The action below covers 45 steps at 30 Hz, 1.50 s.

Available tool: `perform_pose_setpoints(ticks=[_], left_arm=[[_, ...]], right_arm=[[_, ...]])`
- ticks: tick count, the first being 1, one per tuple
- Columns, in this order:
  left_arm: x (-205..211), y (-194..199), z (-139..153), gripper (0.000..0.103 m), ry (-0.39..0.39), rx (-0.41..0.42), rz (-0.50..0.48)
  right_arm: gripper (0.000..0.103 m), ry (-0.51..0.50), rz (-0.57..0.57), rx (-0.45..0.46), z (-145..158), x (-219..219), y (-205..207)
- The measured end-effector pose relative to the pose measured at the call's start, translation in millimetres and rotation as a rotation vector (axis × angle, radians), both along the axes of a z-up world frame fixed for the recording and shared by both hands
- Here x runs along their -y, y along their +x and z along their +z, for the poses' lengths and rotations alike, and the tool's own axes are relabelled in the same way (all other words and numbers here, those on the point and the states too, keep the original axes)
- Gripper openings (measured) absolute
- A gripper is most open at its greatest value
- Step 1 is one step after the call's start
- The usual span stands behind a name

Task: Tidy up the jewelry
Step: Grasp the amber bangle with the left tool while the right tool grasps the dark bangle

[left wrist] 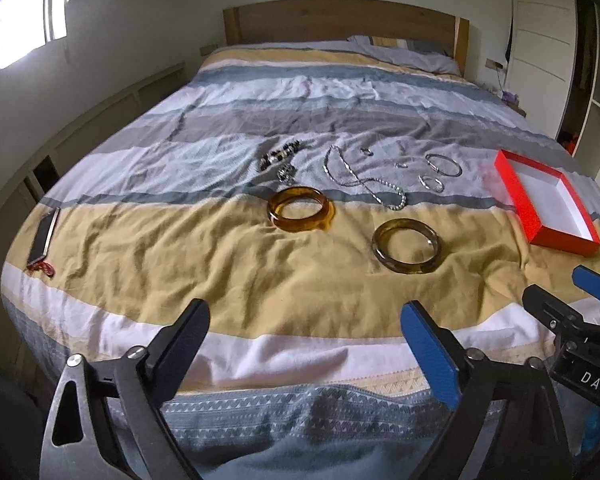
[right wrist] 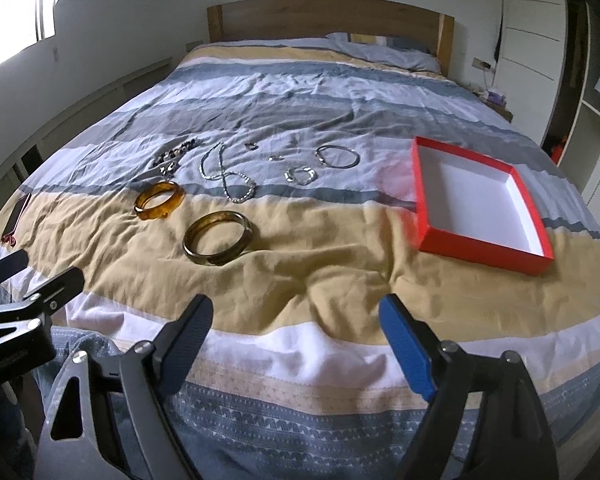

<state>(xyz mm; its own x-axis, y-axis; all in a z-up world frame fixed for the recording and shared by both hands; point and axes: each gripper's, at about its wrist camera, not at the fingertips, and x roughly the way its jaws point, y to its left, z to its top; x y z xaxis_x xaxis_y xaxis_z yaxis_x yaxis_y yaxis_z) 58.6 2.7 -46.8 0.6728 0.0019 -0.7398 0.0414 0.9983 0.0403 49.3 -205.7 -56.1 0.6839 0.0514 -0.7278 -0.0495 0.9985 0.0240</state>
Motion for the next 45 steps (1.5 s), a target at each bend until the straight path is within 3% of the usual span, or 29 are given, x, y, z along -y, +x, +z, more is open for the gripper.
perform_pose_setpoints(ticks=[3, 10, 22, 31, 35, 41, 44, 45], left_arm=[[-1, 11, -8, 0.088, -0.014, -0.029, -0.001], [-10, 39, -18, 0.079, -0.032, -0.052, 0.018], [-52, 124, -42, 0.064, -0.113, -0.117, 0.135], [-56, 175, -75, 0.055, -0.186, -0.198, 0.168], [-51, 192, -89, 0.054, -0.148, -0.219, 0.169], [-41, 206, -98, 0.052, -0.088, -0.181, 0.160], [-35, 205, -97, 0.041, -0.049, -0.153, 0.152], [-32, 203, -96, 0.030, -0.034, -0.144, 0.141]], right_arm=[[0.067, 0.021, 0.012, -0.021, -5, 2, 8], [0.048, 0.084, 0.051, -0.057, -13, 4, 34], [0.038, 0.162, 0.170, -0.139, -41, -24, 105], [0.034, 0.169, 0.201, -0.210, -74, -32, 141], [0.033, 0.143, 0.225, -0.212, -80, -38, 149], [0.027, 0.087, 0.238, -0.189, -88, -49, 161], [0.017, 0.082, 0.237, -0.172, -88, -48, 164], [0.014, 0.091, 0.230, -0.167, -87, -46, 164]])
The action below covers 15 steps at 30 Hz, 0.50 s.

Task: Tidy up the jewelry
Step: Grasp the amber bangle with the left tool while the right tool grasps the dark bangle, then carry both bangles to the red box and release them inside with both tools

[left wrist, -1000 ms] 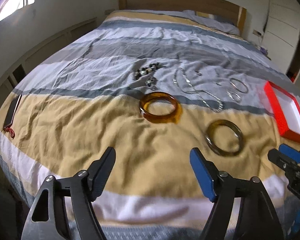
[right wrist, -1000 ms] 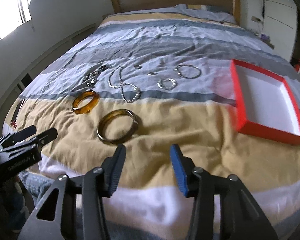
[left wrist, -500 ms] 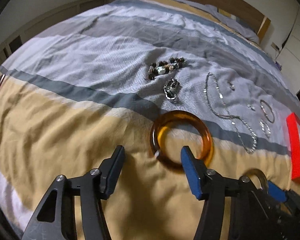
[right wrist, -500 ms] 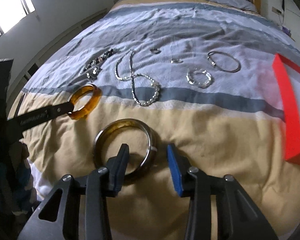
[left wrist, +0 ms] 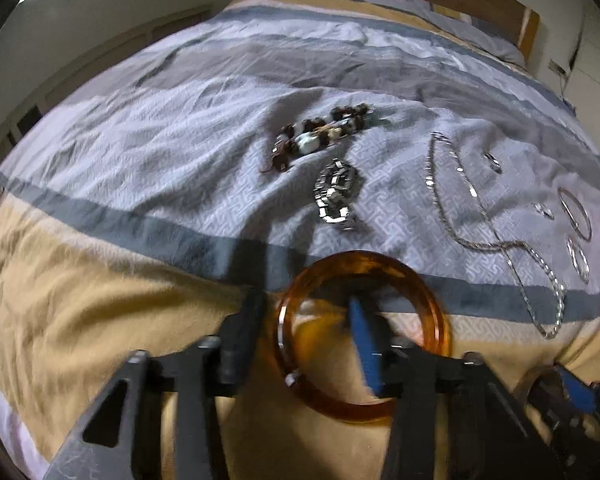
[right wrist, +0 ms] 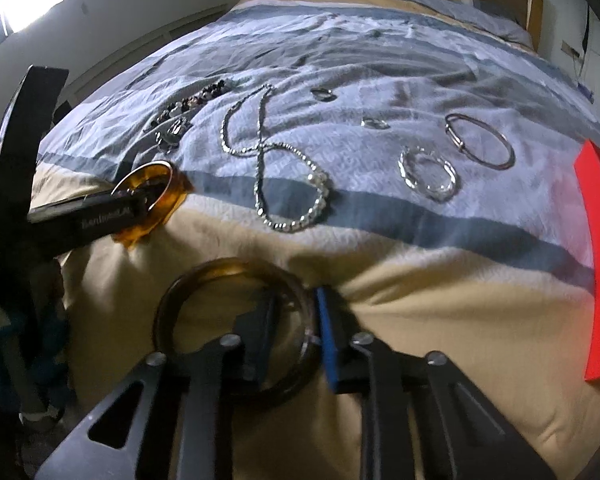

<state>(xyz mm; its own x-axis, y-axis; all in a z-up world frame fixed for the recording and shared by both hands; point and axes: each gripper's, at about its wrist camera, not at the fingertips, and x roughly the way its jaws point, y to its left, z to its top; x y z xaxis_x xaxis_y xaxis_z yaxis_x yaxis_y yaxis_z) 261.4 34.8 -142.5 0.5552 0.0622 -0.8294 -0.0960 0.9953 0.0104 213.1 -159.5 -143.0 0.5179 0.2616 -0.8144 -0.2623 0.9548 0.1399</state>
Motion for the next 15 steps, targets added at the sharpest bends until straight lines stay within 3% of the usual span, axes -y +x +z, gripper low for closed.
perform_pose_setpoints(ticks=[1, 3, 9, 15], left_arm=[[2, -1, 1, 0.020, 0.011, 0.004, -0.005], [4, -6, 5, 0.013, 0.017, 0.007, -0.015], [3, -24, 22, 0.010, 0.018, 0.014, 0.008], [11, -50, 54, 0.009, 0.071, 0.060, -0.021]], right_arm=[[0.013, 0.008, -0.005, 0.004, 2, 2, -1], [0.011, 0.017, -0.009, 0.016, 6, 3, -3], [0.009, 0.009, -0.017, 0.077, 31, 7, -21], [0.009, 0.008, -0.043, 0.143, 66, 13, -48]])
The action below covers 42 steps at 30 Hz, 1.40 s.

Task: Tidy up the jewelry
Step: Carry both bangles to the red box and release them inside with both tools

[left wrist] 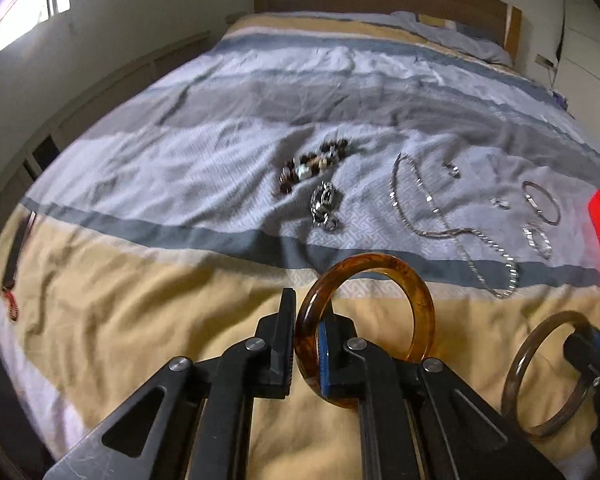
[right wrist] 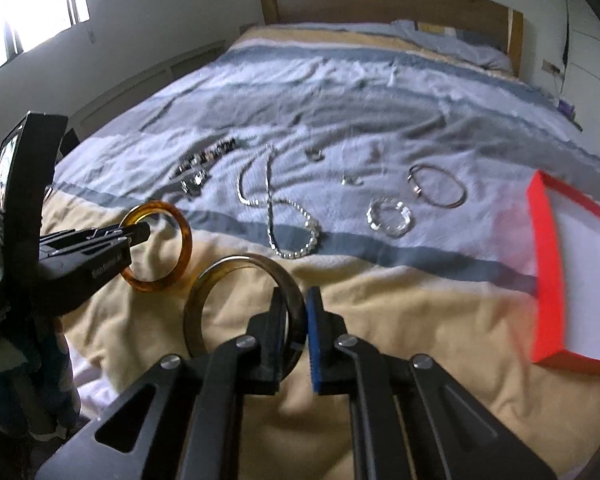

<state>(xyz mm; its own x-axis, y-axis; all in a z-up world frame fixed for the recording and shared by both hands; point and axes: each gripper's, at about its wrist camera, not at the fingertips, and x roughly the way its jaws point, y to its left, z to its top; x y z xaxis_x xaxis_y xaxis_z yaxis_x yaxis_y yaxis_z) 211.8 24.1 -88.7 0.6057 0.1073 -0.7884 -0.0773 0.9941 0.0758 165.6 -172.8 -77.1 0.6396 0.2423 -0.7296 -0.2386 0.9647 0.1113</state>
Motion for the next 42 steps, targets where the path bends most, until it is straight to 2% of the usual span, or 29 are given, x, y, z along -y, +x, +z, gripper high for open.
perform_pose_setpoints(ticks=[6, 12, 17, 23, 29, 34, 37, 42], left_arm=[[4, -33, 32, 0.009, 0.038, 0.046, -0.015], [20, -58, 55, 0.009, 0.043, 0.075, -0.052], [52, -72, 66, 0.009, 0.033, 0.091, -0.109], [111, -82, 75, 0.010, -0.009, 0.092, -0.226], [176, -74, 76, 0.010, -0.043, 0.071, -0.342], [239, -55, 76, 0.010, -0.084, 0.058, -0.436], [276, -38, 74, 0.009, -0.107, 0.046, -0.492], [334, -8, 53, 0.009, -0.088, 0.024, -0.556]], right_arm=[[0.009, 0.004, -0.035, 0.042, 28, 16, -30], [0.009, 0.003, -0.094, 0.069, 46, 44, -61], [0.009, 0.004, -0.174, 0.078, 55, 86, -86], [0.009, -0.009, -0.274, 0.088, 61, 143, -102], [0.009, -0.036, -0.368, 0.099, 65, 206, -96], [0.009, -0.063, -0.425, 0.094, 60, 254, -75], [0.009, -0.079, -0.457, 0.081, 50, 280, -57], [0.009, -0.120, -0.489, 0.048, 27, 312, -27]])
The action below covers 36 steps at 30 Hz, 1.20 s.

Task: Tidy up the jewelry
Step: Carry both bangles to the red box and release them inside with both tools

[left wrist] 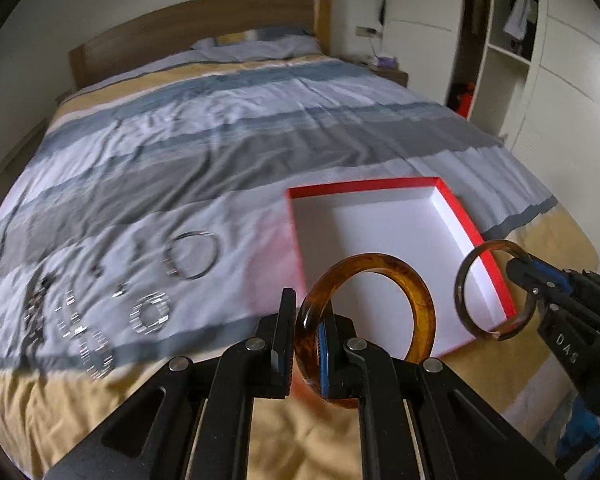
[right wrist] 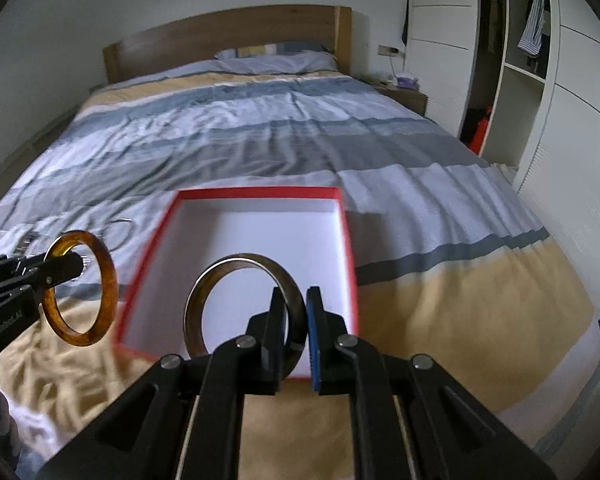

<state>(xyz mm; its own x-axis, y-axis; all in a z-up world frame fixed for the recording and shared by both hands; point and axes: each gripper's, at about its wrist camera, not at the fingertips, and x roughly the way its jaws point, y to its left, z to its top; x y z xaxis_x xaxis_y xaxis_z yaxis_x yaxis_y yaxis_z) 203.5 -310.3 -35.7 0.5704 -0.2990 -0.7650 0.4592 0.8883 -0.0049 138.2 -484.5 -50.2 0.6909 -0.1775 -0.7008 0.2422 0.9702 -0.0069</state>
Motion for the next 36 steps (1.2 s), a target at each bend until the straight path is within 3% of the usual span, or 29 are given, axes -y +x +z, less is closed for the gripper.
perform_pose_setpoints(ticks=[5, 13, 16, 22, 33, 35, 36], left_arm=[[35, 21, -37, 0.010, 0.043, -0.042, -0.035], [45, 27, -80, 0.009, 0.080, -0.092, -0.044], [46, 25, -84, 0.011, 0.070, -0.124, -0.048], [47, 21, -88, 0.012, 0.107, -0.103, -0.032], [44, 24, -84, 0.012, 0.087, -0.141, -0.004], [43, 23, -81, 0.017, 0.085, -0.136, -0.001], [43, 22, -78, 0.024, 0.086, -0.128, 0.005]], right_arm=[[0.009, -0.015, -0.004, -0.048, -27, 18, 23], [0.009, -0.056, 0.030, -0.096, -57, 18, 32], [0.009, -0.078, 0.051, -0.123, -63, 11, 33], [0.010, -0.160, 0.103, -0.155, -72, 0, 29], [0.012, -0.185, 0.104, -0.160, -65, -1, 26], [0.014, -0.188, 0.109, -0.154, -61, -2, 23], [0.018, -0.189, 0.110, -0.148, -58, -2, 22]])
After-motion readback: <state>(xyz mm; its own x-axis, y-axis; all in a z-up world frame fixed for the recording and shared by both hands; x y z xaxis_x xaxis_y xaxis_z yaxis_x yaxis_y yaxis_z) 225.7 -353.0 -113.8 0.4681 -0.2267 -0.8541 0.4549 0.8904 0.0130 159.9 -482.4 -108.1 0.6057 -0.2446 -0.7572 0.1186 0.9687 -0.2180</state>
